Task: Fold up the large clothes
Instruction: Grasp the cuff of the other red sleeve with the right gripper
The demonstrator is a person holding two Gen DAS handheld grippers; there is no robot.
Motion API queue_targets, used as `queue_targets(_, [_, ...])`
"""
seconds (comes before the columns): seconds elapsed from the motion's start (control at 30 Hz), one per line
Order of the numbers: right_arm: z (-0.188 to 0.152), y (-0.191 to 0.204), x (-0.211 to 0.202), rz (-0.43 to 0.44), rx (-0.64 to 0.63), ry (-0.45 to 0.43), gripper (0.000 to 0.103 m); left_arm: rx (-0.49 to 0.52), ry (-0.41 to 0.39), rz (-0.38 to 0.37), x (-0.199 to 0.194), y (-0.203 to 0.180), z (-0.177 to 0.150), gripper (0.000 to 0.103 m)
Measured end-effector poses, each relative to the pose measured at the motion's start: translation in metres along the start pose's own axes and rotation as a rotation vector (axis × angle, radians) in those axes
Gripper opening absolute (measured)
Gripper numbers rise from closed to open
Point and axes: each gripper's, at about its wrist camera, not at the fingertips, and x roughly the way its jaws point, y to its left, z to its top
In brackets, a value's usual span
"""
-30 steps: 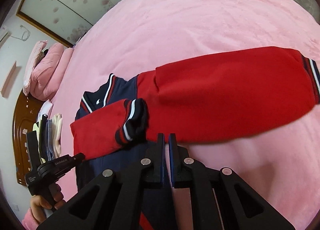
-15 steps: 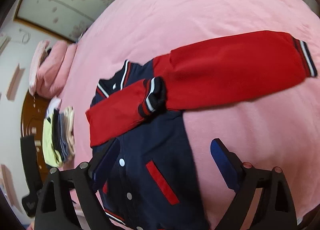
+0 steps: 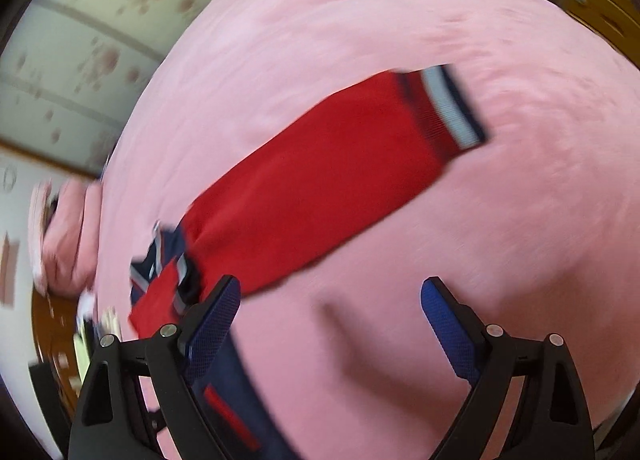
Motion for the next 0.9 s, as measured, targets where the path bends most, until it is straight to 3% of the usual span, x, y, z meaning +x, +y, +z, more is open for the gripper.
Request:
queue_targets(0.17, [0.027, -0.041, -0.004, 0.041, 0.158, -0.100, 0.072, 0.049, 0.015, 0.000, 0.002, -0.031, 0.008, 0.079])
queue_targets(0.3, [0.037, -0.047, -0.008, 0.086, 0.214, -0.177, 0.057, 0.114, 0.000, -0.009, -0.002, -0.047, 0.010, 0.079])
queue_targets(0.37, [0.036, -0.046, -0.008, 0.087, 0.247, -0.197, 0.042, 0.117, -0.009, -0.016, -0.004, -0.050, 0.009, 0.079])
queue_targets(0.4, [0.034, -0.046, -0.008, 0.080, 0.260, -0.205, 0.028, 0.107, -0.011, -0.020, -0.007, -0.048, 0.008, 0.079])
queue_targets(0.5, [0.028, -0.038, -0.019, 0.082, 0.288, -0.254, 0.015, 0.066, -0.007, -0.050, -0.013, -0.035, 0.005, 0.079])
queue_targets(0.67, [0.006, -0.003, -0.049, 0.067, 0.232, -0.341, 0.009, 0.011, 0.007, -0.077, -0.017, 0.004, 0.003, 0.079])
queue_targets(0.9, [-0.019, 0.101, -0.074, 0.222, 0.085, -0.362, 0.009, -0.090, 0.014, -0.117, -0.017, 0.085, -0.004, 0.079])
